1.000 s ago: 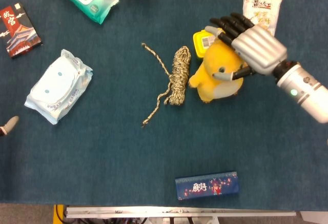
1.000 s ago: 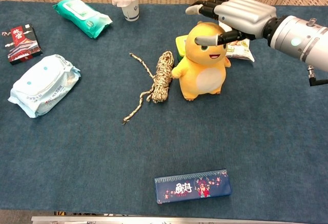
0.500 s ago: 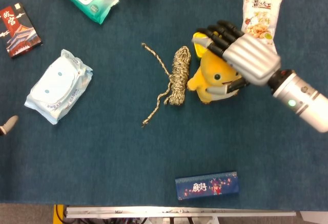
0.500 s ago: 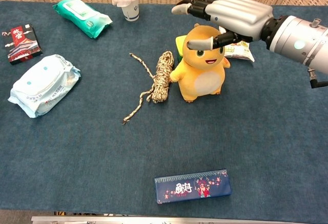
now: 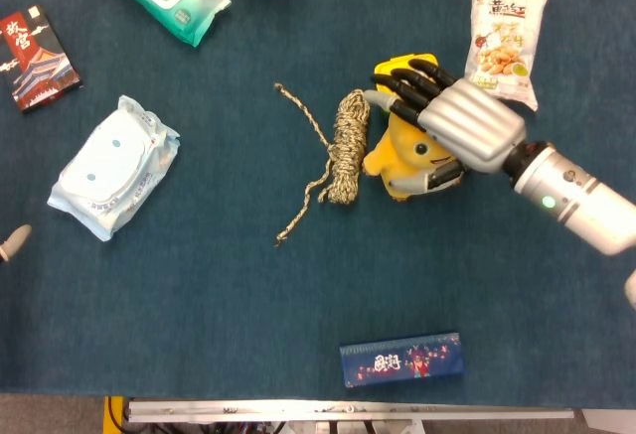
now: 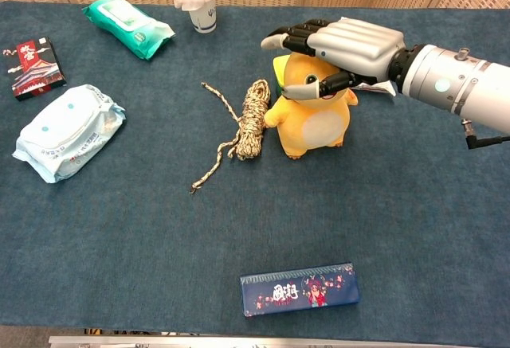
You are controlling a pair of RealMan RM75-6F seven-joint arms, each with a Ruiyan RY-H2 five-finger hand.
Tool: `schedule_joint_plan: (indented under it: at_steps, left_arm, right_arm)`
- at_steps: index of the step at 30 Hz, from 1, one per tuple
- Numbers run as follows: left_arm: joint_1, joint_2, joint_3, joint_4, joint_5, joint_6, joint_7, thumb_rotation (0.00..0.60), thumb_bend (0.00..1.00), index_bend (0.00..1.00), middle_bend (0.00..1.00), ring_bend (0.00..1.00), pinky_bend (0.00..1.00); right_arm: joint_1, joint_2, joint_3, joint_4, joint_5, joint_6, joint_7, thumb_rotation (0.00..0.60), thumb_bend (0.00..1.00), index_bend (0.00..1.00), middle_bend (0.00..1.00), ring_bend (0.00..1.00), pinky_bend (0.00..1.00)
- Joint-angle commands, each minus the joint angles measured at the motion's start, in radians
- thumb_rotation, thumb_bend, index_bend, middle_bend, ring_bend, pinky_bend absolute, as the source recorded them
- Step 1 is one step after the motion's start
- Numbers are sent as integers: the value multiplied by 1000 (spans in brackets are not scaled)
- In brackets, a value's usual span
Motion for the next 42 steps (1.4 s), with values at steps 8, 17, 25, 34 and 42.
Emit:
schedule_joint_plan:
  at_steps: [8,17,25,34,42]
  left_arm:
    - [-2,-2,0,-1,0,-1,6,348,27,155,67,7,0]
    - [-5,-2,-3,-6,-2,-3,12,349,27,155,67,7,0]
    - [-3,2,-5,-8,-4,1,11,346,27,155,67,7,0]
    - [-6,4,-16,-5,-10,7,10,348,27,155,67,7,0]
    - [-21,2,-25,-8,-6,-2,24,392,27,155,67,7,0]
  right_arm:
    - [-3,-11,13,59,53,-13,-10,0,0,0,45,0,0]
    - [-7,-5,30,88,80,-7,2,8,0,0,45,0,0]
    - [-32,47,50,62,90,40,18,22,0,0,45,0,0]
    - [-144,205,24,-35,126,139,-37,176,0,0,45,0,0]
    - [-294,317,-44,-107,185,245,-133,365,0,0,45,0,0]
